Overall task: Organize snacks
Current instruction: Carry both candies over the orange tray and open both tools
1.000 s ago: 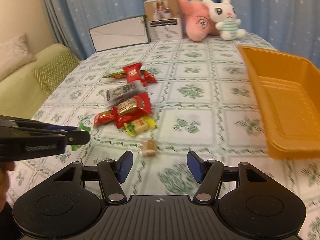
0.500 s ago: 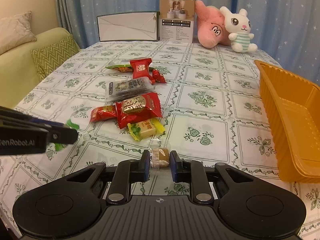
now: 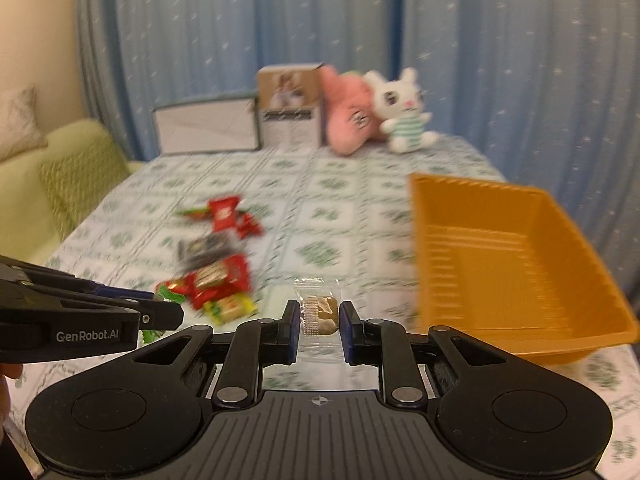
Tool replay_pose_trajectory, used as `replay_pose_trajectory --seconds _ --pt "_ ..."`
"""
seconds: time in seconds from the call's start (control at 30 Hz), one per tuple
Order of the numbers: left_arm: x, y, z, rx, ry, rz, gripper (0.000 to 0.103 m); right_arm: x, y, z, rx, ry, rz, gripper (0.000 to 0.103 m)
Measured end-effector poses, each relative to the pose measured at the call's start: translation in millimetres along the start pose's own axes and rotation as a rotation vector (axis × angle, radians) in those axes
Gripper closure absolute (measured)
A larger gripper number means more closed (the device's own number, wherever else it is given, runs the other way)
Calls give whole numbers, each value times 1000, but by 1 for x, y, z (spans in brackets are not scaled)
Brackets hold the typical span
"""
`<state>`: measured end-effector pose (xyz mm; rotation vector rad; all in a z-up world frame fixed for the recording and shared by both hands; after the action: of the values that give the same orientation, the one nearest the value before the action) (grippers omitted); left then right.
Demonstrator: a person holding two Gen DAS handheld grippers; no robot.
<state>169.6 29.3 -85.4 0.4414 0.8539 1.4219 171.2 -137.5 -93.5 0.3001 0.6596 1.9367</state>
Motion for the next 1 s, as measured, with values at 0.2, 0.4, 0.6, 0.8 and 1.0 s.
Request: replay_pose_trajectory --seconds 0.2,0.4,0.6,0.8,1.0 --pt "-56 -2 14 -24 -43 -79 85 -54 31 3 -33 -58 -94 82" --pt "-110 -14 29 -35 -91 -147 85 -115 48 2 -38 -139 -180 82" --pt "-149 -34 39 -32 -126 -185 85 -157 49 -4 -14 -212 -206 82" --pt "-165 -54 39 -7 -144 -197 85 -177 43 -13 -1 -280 -200 82" --pt "-174 -71 37 6 -157 -208 85 -187 39 -14 1 -306 -204 82"
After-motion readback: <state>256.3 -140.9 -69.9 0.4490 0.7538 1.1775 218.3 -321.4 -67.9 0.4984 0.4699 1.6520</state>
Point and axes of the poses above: each gripper's, at about its wrist camera, not at the fingertips, and y roughly against the way its jaws point, x to its left, z to its top, the point moved 2 cm from there along -y, roughly the way its jaws point, and after that the axes turned 12 degrees about y, right-handed, at the moved point
